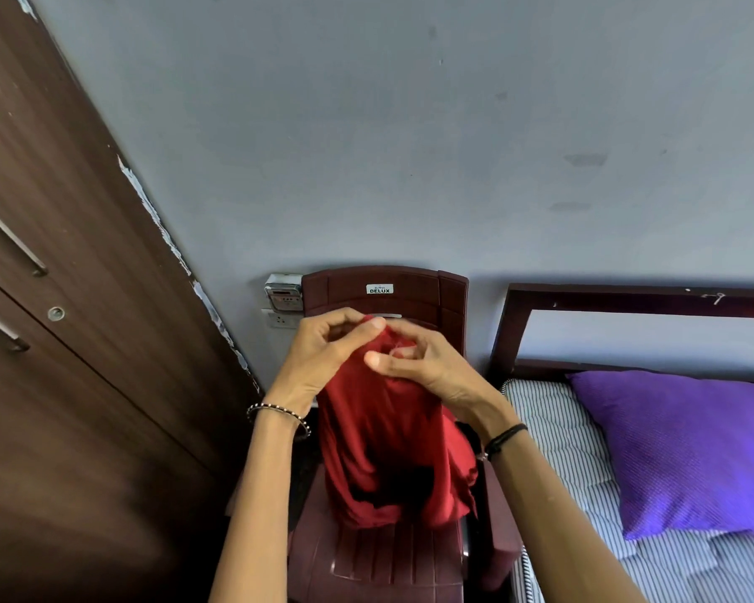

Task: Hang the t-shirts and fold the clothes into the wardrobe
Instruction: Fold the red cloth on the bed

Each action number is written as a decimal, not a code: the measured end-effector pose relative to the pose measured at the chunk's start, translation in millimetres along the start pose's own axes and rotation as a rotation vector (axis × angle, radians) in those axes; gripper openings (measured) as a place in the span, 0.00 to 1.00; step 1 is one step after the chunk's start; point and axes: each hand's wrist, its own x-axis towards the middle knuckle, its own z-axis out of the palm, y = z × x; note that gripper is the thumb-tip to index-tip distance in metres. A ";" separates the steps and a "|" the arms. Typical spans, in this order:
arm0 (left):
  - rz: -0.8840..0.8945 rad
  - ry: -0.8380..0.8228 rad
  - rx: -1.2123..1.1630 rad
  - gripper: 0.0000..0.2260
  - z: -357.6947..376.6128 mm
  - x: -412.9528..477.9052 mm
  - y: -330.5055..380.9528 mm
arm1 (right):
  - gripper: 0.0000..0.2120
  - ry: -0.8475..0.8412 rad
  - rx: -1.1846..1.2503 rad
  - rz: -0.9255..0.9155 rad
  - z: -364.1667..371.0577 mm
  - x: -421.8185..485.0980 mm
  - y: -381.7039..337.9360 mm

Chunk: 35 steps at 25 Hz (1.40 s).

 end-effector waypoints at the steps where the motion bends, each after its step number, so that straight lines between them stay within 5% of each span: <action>1: -0.001 -0.019 0.001 0.02 0.6 -0.1 -3.5 | 0.13 -0.027 -0.014 0.000 1.0 0.8 2.5; 3: -0.022 -0.059 -0.020 0.04 -1.9 -0.4 -16.5 | 0.05 0.053 -0.005 -0.009 -1.6 4.5 10.1; 6: -0.067 -0.063 0.060 0.06 -4.8 -1.7 -46.5 | 0.07 0.307 0.049 -0.015 -12.1 13.1 23.0; 14: -0.338 0.498 0.882 0.14 -18.5 -9.9 -120.2 | 0.08 0.767 0.537 -0.219 -34.0 11.4 27.7; 18: -0.489 0.725 0.385 0.10 -45.7 -7.2 -132.3 | 0.05 0.797 0.362 -0.022 -50.8 7.2 36.3; 20: -0.455 0.694 0.133 0.06 -48.0 2.6 -122.3 | 0.14 0.679 0.079 0.136 -47.3 5.6 43.9; 23: -0.290 0.405 0.046 0.06 -27.0 13.9 -85.7 | 0.27 0.352 -0.036 0.103 -25.8 9.8 40.1; 26: -0.124 0.075 0.206 0.01 -2.6 16.5 -55.0 | 0.18 0.070 -0.075 0.079 -4.7 15.4 34.6; 28: -0.054 0.069 0.369 0.04 3.5 15.9 -51.7 | 0.06 0.119 -0.106 0.032 -1.5 17.3 37.7; 33: -0.152 -0.038 0.146 0.07 -4.6 -1.9 -60.0 | 0.09 0.560 0.095 -0.021 -18.8 19.9 43.9; 35: -0.182 0.006 0.283 0.05 -11.8 -5.7 -68.2 | 0.09 0.753 0.161 -0.030 -29.1 20.3 45.5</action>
